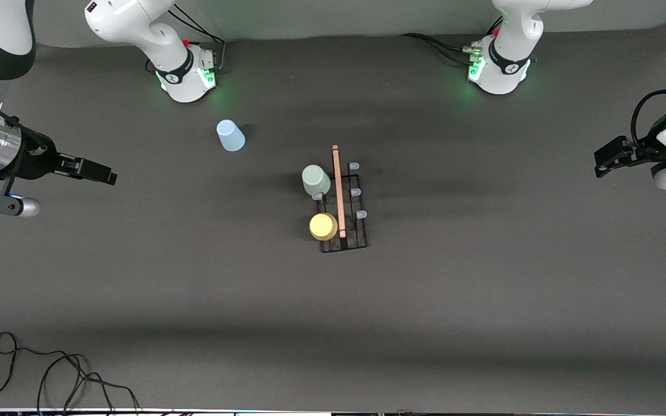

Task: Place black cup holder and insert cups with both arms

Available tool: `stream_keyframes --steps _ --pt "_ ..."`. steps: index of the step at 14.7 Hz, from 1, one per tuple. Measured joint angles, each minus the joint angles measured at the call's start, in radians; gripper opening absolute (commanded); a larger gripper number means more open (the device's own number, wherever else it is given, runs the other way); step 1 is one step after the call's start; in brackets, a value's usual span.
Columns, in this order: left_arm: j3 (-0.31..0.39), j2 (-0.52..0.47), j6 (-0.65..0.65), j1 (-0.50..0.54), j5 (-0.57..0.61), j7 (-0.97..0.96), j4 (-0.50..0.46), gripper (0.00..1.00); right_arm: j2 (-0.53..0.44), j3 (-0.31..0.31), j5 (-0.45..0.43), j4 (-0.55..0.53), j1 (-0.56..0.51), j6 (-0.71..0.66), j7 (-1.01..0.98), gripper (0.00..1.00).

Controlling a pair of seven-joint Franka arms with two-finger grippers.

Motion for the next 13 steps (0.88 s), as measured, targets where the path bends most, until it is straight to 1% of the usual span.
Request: stream_keyframes --steps 4,5,6,11,13 --pt "0.0 0.0 0.0 0.0 0.0 0.0 0.0 1.0 0.002 0.003 -0.018 -0.004 0.0 0.0 0.0 1.0" --pt "0.0 0.0 0.0 0.0 0.0 0.0 0.0 1.0 0.001 0.012 -0.022 -0.005 -0.013 0.0 0.0 1.0" --pt "0.0 0.0 0.0 0.0 0.0 0.0 0.001 1.0 0.0 0.048 -0.024 -0.005 -0.052 0.0 0.0 1.0" --pt "0.0 0.0 0.0 0.0 0.0 0.0 0.001 1.0 -0.018 0.32 -0.064 -0.005 -0.322 -0.001 -0.001 1.0" --pt "0.0 0.0 0.0 0.0 0.0 0.0 0.002 1.0 -0.034 0.493 -0.083 -0.005 -0.479 -0.002 -0.001 1.0"
